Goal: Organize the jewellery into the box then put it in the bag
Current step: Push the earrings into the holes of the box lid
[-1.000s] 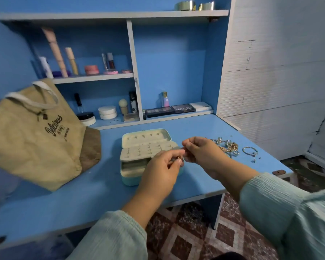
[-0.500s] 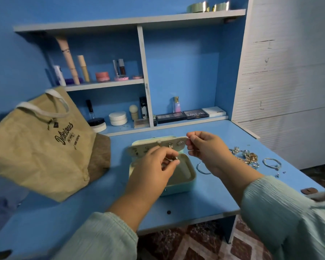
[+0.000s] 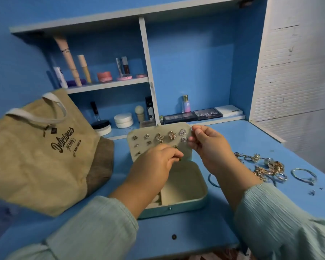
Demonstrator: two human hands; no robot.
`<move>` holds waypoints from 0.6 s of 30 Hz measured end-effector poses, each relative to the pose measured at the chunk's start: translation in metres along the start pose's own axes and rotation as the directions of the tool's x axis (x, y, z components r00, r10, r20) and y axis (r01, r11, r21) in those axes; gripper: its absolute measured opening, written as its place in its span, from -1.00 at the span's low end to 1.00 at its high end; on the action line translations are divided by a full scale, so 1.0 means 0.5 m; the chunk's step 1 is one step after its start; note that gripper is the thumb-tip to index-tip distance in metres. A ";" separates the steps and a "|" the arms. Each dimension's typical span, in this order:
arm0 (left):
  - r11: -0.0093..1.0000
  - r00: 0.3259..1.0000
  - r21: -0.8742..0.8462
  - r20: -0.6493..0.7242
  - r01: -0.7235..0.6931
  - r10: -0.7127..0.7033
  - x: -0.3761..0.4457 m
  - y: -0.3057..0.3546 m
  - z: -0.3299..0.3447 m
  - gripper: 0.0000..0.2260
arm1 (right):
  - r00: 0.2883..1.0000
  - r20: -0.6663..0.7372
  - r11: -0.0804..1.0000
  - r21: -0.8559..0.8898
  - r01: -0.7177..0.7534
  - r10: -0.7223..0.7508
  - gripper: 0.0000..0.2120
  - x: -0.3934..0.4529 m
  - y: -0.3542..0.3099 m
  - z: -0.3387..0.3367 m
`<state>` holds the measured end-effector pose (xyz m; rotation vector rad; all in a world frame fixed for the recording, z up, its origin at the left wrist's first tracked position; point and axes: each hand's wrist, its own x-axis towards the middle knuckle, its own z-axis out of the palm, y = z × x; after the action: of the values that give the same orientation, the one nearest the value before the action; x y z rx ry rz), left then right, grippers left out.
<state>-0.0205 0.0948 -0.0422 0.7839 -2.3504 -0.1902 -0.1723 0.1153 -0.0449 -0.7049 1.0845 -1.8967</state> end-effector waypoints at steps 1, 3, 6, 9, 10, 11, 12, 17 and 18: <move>0.999 1.000 0.027 0.002 -0.031 0.031 0.006 -0.005 0.005 -0.85 | 1.000 -0.001 1.000 0.027 0.001 -0.001 -0.78 0.002 0.002 -0.002; 0.989 0.995 0.118 -0.014 -0.093 0.096 0.017 -0.015 0.015 -0.87 | 1.000 0.000 0.999 0.042 0.006 -0.006 -0.78 0.005 0.007 -0.005; 0.955 0.978 0.260 -0.116 -0.140 0.175 0.033 -0.027 0.031 -0.87 | 1.000 0.008 0.999 -0.034 0.025 -0.025 -0.77 0.006 0.013 -0.012; 0.936 0.966 0.339 -0.195 -0.095 0.169 0.041 -0.032 0.044 -0.88 | 0.998 0.033 0.996 -0.067 0.050 -0.048 -0.78 0.005 0.013 -0.023; 0.936 0.966 0.340 -0.200 -0.086 0.162 0.043 -0.033 0.047 -0.88 | 0.998 0.041 0.996 -0.070 0.056 -0.053 -0.78 0.005 0.011 -0.025; 0.937 0.968 0.340 -0.198 -0.078 0.153 0.044 -0.033 0.050 -0.88 | 0.997 0.047 0.996 -0.070 0.059 -0.056 -0.78 0.005 0.010 -0.027; 0.937 0.971 0.342 -0.194 -0.067 0.141 0.045 -0.033 0.054 -0.88 | 0.997 0.054 0.996 -0.066 0.060 -0.056 -0.78 0.003 0.009 -0.028; 0.939 0.983 0.343 -0.174 -0.001 0.065 0.047 -0.030 0.064 -0.76 | 0.997 0.066 0.998 -0.034 0.048 -0.046 -0.78 -0.003 0.006 -0.030; 0.941 0.982 0.338 -0.179 0.008 0.056 0.047 -0.030 0.065 -0.74 | 0.997 0.068 0.998 -0.030 0.047 -0.045 -0.78 -0.004 0.005 -0.030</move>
<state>-0.0479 0.0669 -0.0596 0.8914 -2.2381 0.2959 -0.1820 0.1224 -0.0544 -0.8119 1.0659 -1.8845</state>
